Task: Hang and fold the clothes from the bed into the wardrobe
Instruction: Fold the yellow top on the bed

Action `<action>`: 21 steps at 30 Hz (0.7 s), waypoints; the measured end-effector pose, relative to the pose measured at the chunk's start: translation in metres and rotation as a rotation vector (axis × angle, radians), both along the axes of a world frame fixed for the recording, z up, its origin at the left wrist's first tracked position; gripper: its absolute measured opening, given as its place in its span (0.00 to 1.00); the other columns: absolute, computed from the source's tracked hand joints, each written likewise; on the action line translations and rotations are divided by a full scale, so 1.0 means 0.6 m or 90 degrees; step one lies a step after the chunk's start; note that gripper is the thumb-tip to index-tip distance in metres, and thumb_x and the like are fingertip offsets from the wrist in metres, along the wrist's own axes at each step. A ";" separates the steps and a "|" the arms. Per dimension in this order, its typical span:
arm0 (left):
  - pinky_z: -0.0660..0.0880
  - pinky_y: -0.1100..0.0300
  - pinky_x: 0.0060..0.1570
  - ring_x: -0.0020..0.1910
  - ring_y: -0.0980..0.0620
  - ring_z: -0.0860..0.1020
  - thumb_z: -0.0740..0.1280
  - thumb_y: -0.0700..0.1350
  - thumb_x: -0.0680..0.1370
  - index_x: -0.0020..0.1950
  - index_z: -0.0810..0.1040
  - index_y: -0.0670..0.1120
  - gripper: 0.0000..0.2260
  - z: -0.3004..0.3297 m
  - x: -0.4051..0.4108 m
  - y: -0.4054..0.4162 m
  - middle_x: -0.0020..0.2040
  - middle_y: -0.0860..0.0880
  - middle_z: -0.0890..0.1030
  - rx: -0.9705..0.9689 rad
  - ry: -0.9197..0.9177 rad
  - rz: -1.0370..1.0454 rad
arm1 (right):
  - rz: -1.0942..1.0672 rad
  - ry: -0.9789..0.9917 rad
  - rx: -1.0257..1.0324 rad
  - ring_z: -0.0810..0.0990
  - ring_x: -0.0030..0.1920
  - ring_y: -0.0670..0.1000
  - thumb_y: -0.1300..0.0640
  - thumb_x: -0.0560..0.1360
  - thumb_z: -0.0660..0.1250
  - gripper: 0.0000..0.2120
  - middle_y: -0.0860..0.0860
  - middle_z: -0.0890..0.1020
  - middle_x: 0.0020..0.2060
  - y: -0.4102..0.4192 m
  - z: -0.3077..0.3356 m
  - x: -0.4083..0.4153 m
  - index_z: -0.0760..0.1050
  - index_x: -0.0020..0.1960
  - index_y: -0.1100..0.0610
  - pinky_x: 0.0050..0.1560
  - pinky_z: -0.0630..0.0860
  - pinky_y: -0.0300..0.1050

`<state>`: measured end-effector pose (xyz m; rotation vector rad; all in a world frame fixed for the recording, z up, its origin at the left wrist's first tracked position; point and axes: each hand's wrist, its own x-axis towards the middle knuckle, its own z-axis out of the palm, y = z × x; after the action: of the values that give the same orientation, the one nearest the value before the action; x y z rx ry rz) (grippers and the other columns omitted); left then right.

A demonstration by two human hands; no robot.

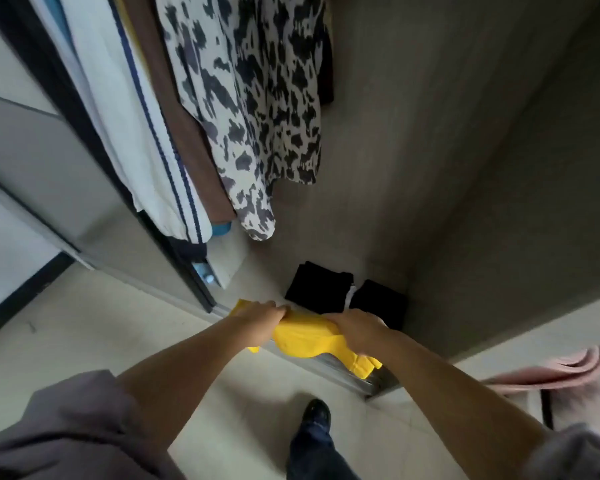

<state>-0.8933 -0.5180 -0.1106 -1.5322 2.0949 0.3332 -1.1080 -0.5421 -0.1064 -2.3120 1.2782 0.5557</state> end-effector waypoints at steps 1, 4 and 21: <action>0.72 0.52 0.51 0.56 0.40 0.78 0.60 0.37 0.76 0.75 0.59 0.48 0.28 -0.020 0.002 -0.028 0.60 0.43 0.74 0.004 -0.004 -0.003 | -0.012 0.002 0.020 0.75 0.60 0.60 0.70 0.76 0.54 0.32 0.60 0.73 0.62 -0.027 -0.018 0.003 0.60 0.75 0.47 0.51 0.75 0.51; 0.74 0.52 0.51 0.54 0.41 0.79 0.60 0.37 0.75 0.69 0.66 0.45 0.22 -0.080 0.005 -0.106 0.57 0.44 0.77 0.015 -0.003 -0.018 | -0.041 -0.005 0.054 0.75 0.62 0.60 0.67 0.77 0.55 0.27 0.59 0.75 0.62 -0.097 -0.087 0.012 0.65 0.73 0.50 0.56 0.75 0.51; 0.74 0.46 0.54 0.60 0.36 0.75 0.48 0.40 0.79 0.76 0.62 0.49 0.25 -0.719 0.014 -0.579 0.67 0.40 0.72 -0.147 0.085 -0.138 | -0.209 0.045 -0.180 0.59 0.74 0.62 0.66 0.78 0.54 0.32 0.53 0.59 0.75 -0.484 -0.699 0.018 0.52 0.78 0.48 0.66 0.66 0.61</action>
<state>-0.8847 -0.8654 -0.5422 -1.4211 2.4499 0.1203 -1.0969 -0.8325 -0.5255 -2.2412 1.8274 0.3651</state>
